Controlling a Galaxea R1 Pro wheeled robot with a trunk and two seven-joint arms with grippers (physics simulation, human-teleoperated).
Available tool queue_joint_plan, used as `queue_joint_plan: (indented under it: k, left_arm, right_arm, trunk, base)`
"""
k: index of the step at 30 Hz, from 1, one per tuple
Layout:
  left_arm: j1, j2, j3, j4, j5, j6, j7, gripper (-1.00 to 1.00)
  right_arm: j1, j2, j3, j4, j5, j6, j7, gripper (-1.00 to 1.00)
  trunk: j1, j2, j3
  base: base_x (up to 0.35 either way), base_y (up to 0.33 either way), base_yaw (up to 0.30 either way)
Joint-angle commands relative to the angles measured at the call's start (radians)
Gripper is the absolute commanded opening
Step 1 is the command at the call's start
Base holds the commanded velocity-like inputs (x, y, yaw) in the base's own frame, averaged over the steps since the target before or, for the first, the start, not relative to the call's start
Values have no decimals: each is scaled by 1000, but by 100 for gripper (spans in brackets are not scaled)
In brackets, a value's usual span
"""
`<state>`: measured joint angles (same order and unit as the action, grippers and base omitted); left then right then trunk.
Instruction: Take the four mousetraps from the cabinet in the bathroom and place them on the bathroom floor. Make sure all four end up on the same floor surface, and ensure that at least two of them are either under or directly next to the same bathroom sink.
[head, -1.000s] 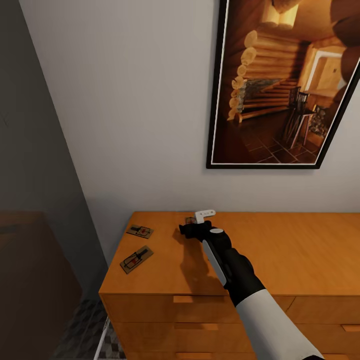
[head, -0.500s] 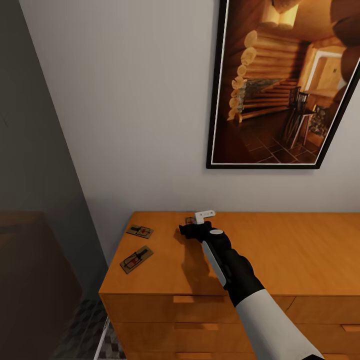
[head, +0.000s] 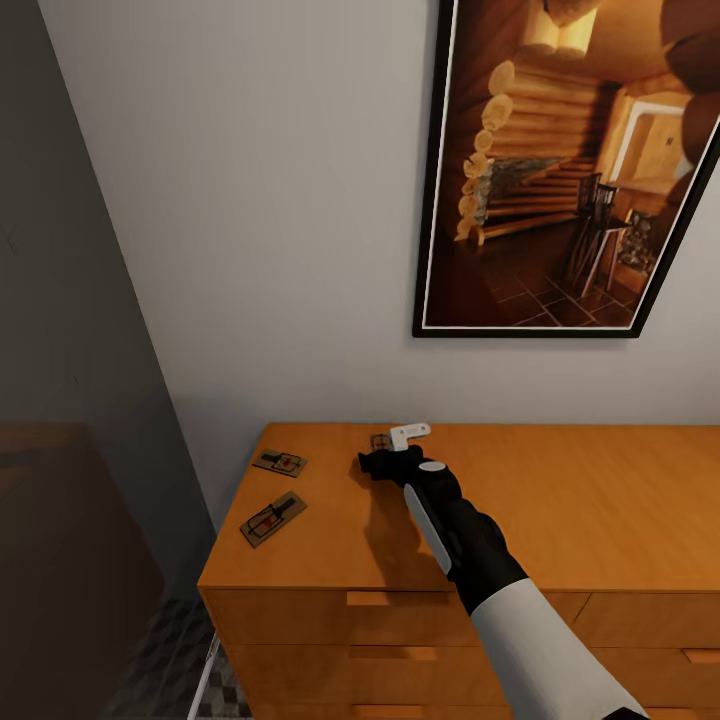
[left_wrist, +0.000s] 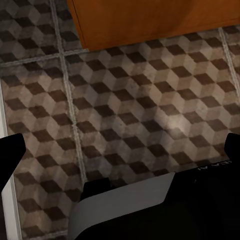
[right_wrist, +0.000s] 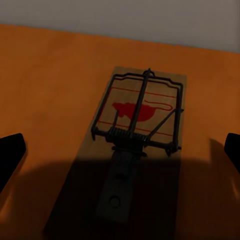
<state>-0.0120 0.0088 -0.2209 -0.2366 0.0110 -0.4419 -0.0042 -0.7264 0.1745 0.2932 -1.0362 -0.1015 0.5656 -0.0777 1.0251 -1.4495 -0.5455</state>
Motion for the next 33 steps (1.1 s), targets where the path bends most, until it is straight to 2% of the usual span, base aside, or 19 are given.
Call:
queue_joint_plan:
  k: [1,33]
  left_arm:
    - [0,0,-3,0,1,-3,0,100]
    - [-1,0,-3,0,1,-3,0,100]
  right_arm:
    - [-1,0,1,0,-10,2,-8,100]
    - [1,0,1,28,-11,-10,-8,100]
  trunk:
    - [0,-1,-1]
    - [0,-1,-1]
  base:
    - [0,0,0]
    - [0,0,0]
